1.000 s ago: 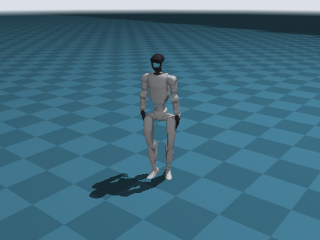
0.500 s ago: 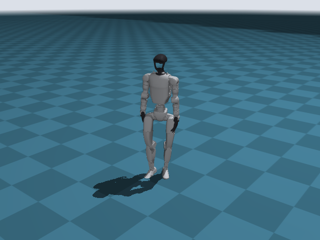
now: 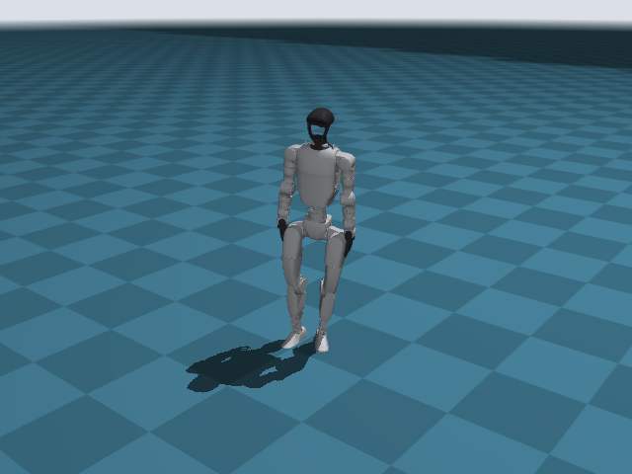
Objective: In place motions
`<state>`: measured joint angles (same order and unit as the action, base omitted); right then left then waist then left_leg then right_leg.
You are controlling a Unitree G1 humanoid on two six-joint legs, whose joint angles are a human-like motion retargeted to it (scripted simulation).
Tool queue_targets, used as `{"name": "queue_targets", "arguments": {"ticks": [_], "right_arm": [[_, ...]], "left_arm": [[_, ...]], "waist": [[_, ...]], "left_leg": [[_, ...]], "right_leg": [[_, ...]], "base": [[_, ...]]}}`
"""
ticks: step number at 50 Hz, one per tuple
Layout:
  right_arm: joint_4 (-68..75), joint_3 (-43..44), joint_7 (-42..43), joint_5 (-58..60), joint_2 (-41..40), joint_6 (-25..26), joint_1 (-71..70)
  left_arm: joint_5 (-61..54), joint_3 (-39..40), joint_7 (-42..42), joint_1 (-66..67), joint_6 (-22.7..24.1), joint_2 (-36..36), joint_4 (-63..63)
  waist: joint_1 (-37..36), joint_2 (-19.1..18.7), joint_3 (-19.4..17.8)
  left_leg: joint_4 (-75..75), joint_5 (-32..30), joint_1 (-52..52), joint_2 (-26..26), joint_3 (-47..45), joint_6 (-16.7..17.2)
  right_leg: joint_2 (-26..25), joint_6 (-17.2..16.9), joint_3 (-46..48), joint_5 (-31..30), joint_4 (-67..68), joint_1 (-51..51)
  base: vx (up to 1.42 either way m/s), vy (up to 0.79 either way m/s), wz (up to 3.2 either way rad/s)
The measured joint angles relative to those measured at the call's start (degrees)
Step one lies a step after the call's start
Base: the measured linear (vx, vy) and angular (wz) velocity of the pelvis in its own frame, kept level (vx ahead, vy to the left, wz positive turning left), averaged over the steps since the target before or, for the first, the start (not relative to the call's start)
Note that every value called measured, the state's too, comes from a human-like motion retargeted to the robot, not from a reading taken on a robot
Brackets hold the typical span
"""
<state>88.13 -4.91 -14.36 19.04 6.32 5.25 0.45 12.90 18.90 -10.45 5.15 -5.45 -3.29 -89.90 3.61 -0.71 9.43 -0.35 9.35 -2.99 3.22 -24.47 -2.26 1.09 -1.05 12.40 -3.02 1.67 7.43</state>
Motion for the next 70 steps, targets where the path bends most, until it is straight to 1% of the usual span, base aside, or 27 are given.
{"name": "queue_targets", "arguments": {"ticks": [9,13,16,17,18,20,22,28,30,32,36,38,39,41,42,43,45,48,50,53,55,58,63,65,67,68,70], "right_arm": [[-2.0,0.1,0.0,1.4,0.0,-1.6,-0.2],[-1.4,-0.4,1.3,1.5,0.5,-1.9,-0.7],[-0.6,-0.9,2.6,1.0,0.8,-2.1,-1.1],[-0.4,-0.7,2.9,0.8,0.8,-2.2,-1.2],[-0.1,-0.1,3.2,0.4,0.8,-2.4,-1.2],[0.8,0.6,3.7,0.2,0.7,-2.4,-1.1],[1.6,0.2,3.7,0.1,0.9,-2.4,-0.7],[4.3,0.1,3.0,-1.8,1.3,-1.4,0.9],[5.7,0.3,3.3,-2.7,1.3,-1.2,0.3],[7.2,-0.4,4.9,-4.4,1.0,-1.5,-0.7],[8.2,-3.6,8.5,-8.2,-0.7,-4.1,-3.8],[7.0,-5.5,9.5,-8.6,-2.0,-5.3,-5.7],[6.1,-6.6,9.2,-8.8,-2.7,-5.8,-6.9],[3.8,-8.3,7.7,-9.5,-4.1,-6.2,-9.7],[2.3,-9.0,6.6,-9.9,-4.8,-6.3,-11.2],[0.6,-9.4,5.4,-10.4,-5.4,-6.6,-12.5],[-2.3,-10.4,2.5,-11.2,-6.3,-7.0,-15.1],[-4.6,-10.1,1.1,-10.0,-7.2,-6.9,-18.6],[-5.3,-9.3,1.7,-9.0,-7.9,-6.9,-20.4],[-5.5,-9.2,1.1,-10.1,-8.1,-7.3,-21.9],[-5.3,-9.1,0.3,-10.5,-8.1,-7.1,-22.2],[-4.3,-8.5,0.5,-10.1,-8.2,-6.9,-21.3],[-1.8,-7.6,1.7,-10.0,-7.5,-6.7,-17.0],[-1.1,-6.8,2.0,-9.7,-7.1,-6.5,-14.1],[-0.6,-5.9,2.7,-9.6,-6.2,-6.4,-10.8],[-0.3,-5.3,3.1,-9.4,-5.7,-6.5,-9.1],[0.2,-3.3,4.0,-7.9,-4.2,-7.1,-5.4]], "left_arm": [[-1.0,0.2,-0.1,-0.9,0.4,0.2,1.4],[-2.5,1.2,-0.5,-1.2,0.6,0.7,1.6],[-3.0,1.4,-0.7,-1.6,0.6,0.5,1.7],[-3.0,1.2,-0.6,-1.8,0.6,0.4,1.7],[-3.0,0.6,-0.5,-2.1,0.7,0.2,1.8],[-3.0,0.0,0.0,-2.4,1.0,0.0,2.0],[-3.3,0.6,0.4,-2.2,1.7,0.1,2.6],[-6.3,1.8,1.7,-1.3,4.0,0.9,4.6],[-7.1,2.1,1.6,-1.5,4.2,1.2,4.4],[-7.3,2.3,1.5,-1.3,4.2,1.2,4.1],[-7.8,2.7,2.7,0.2,3.9,0.9,3.8],[-9.8,3.6,4.2,0.9,3.8,1.1,3.1],[-11.0,4.2,4.5,1.2,3.7,1.2,2.6],[-12.9,5.5,4.3,1.5,3.3,1.3,1.7],[-13.5,6.0,4.0,1.5,3.1,1.3,1.3],[-13.9,6.4,3.5,1.7,3.0,1.1,0.9],[-14.0,6.7,2.5,2.6,2.5,0.5,0.2],[-11.8,7.1,1.0,4.1,1.3,0.0,-1.9],[-10.1,7.1,0.6,5.2,1.0,-0.2,-3.4],[-8.1,6.3,0.5,7.4,1.1,-0.6,-4.2],[-6.8,6.4,0.6,8.4,1.0,-0.8,-4.6],[-6.3,7.0,0.1,9.3,0.5,-1.1,-5.1],[-8.9,6.6,0.4,9.1,0.6,-1.4,-4.4],[-10.3,5.8,1.3,7.8,0.9,-1.6,-4.3],[-11.4,3.8,2.6,5.4,1.3,-2.0,-4.6],[-11.8,2.4,3.3,4.0,1.5,-2.2,-4.8],[-12.1,-0.8,4.8,0.2,1.7,-2.8,-5.5]], "waist": [[0.5,0.7,-1.1],[-1.6,1.1,-0.9],[-4.5,1.1,-1.2],[-4.2,0.8,-1.4],[-1.9,0.2,-1.9],[9.2,-2.2,-2.6],[9.2,-1.8,-2.1],[6.2,0.8,-1.8],[5.1,0.8,-1.8],[5.5,0.1,-1.9],[7.4,-0.4,-2.2],[7.7,-0.4,-2.5],[8.4,-0.5,-2.8],[9.4,-0.5,-3.8],[9.1,-0.2,-4.5],[8.0,0.5,-5.4],[5.8,1.8,-6.8],[3.0,2.6,-8.1],[1.9,2.8,-8.5],[1.3,2.9,-8.4],[1.2,2.7,-8.2],[2.1,2.5,-7.2],[4.3,1.8,-4.4],[5.2,0.9,-3.8],[5.8,0.4,-3.4],[6.2,0.0,-3.3],[7.7,-0.9,-3.0]], "left_leg": [[0.1,-0.1,-0.4,-0.1,-0.5,-0.6],[-0.4,0.5,-0.8,-0.4,-4.3,-0.3],[-1.0,0.8,-0.6,-1.3,-8.8,0.1],[-1.2,0.7,-0.5,-1.6,-8.8,0.1],[-1.2,0.3,-0.5,-1.7,-6.4,-0.1],[-1.0,-1.3,-1.8,-1.7,4.6,-0.6],[-0.9,-1.1,-1.8,-1.5,3.9,-0.4],[-0.5,-0.4,0.5,-0.2,1.0,0.5],[-0.1,0.0,0.8,-0.6,0.2,0.9],[1.5,0.6,0.2,-1.5,0.5,1.2],[8.4,1.3,-3.2,-3.5,2.0,2.0],[14.0,-0.7,-5.9,-4.6,2.2,2.2],[17.4,-3.4,-7.7,-5.2,3.0,2.5],[25.8,-10.7,-12.2,-6.4,4.9,3.1],[30.6,-14.2,-14.9,-7.1,5.3,2.9],[35.4,-16.9,-17.4,-8.0,4.7,2.1],[45.1,-16.2,-22.3,-10.0,3.9,0.8],[55.3,-11.1,-27.4,-12.8,2.6,-1.1],[59.5,-8.4,-29.8,-13.6,2.4,-2.2],[61.9,-7.0,-31.0,-13.6,3.2,-2.2],[61.2,-6.6,-29.8,-13.6,3.2,-1.9],[55.2,-6.7,-25.1,-12.5,2.4,-1.3],[36.0,-7.0,-14.3,-8.8,1.9,1.3],[26.3,-8.1,-9.6,-7.5,3.0,3.5],[17.9,-1.5,-4.8,-6.3,2.9,3.6],[14.1,0.7,-2.9,-5.7,2.8,3.1],[8.1,1.2,-1.2,-4.2,4.1,1.2]], "right_leg": [[0.7,-0.5,-0.4,-0.9,1.4,1.2],[-1.1,0.9,-3.6,-1.8,2.8,3.2],[-2.6,0.5,-7.9,-0.5,3.9,3.5],[-2.7,0.5,-7.6,0.0,4.4,3.3],[-2.1,0.3,-5.2,0.3,5.4,3.7],[0.4,-0.6,4.8,0.4,7.5,4.2],[0.7,-1.4,3.4,0.0,7.9,3.5],[0.0,1.2,2.0,0.8,3.4,0.0],[-0.4,1.3,1.3,0.6,2.7,-0.4],[-0.5,1.2,1.7,0.5,2.2,-0.5],[-0.1,1.6,3.6,0.6,1.4,-1.0],[0.4,1.5,4.2,0.6,1.1,-1.0],[0.7,1.4,4.9,0.6,0.9,-1.0],[1.3,1.4,6.7,0.5,0.3,-1.2],[1.6,1.5,7.0,0.5,0.1,-1.3],[1.8,1.7,6.3,0.3,-0.1,-1.5],[1.9,2.4,5.8,0.0,-0.5,-2.1],[1.9,3.4,5.7,-0.1,-0.4,-2.6],[2.2,3.6,5.6,-0.1,0.0,-2.6],[2.5,3.5,5.7,0.3,0.3,-2.9],[2.5,3.4,5.9,0.5,0.3,-3.3],[2.7,2.9,6.7,1.1,0.4,-3.8],[2.5,2.1,8.0,2.5,1.4,-3.8],[1.6,2.0,8.8,3.2,2.1,-3.9],[1.3,1.6,9.3,4.1,3.6,-4.0],[1.0,1.4,9.6,4.6,4.4,-4.2],[1.0,0.9,11.1,5.1,7.1,-3.7]], "base": [[0.06,-0.07,-0.07],[-0.02,-0.06,-0.88],[-0.07,-0.04,-1.25],[-0.07,-0.03,0.33],[-0.05,-0.02,2.11],[-0.01,0.0,3.51],[-0.01,0.04,0.62],[-0.02,0.09,-0.34],[-0.15,0.15,-0.27],[-0.2,0.14,0.1],[-0.2,0.13,0.43],[-0.25,0.13,0.43],[-0.28,0.13,0.77],[-0.34,0.14,0.83],[-0.35,0.12,0.28],[-0.28,0.08,-0.07],[-0.18,0.05,-0.29],[-0.1,0.08,-0.2],[-0.06,0.07,-0.04],[0.0,0.0,0.0],[0.08,0.0,0.08],[0.13,-0.02,0.24],[0.19,-0.09,0.24],[0.21,-0.15,0.14],[0.25,-0.17,0.12],[0.28,-0.18,0.26],[0.24,-0.18,0.58]]}}
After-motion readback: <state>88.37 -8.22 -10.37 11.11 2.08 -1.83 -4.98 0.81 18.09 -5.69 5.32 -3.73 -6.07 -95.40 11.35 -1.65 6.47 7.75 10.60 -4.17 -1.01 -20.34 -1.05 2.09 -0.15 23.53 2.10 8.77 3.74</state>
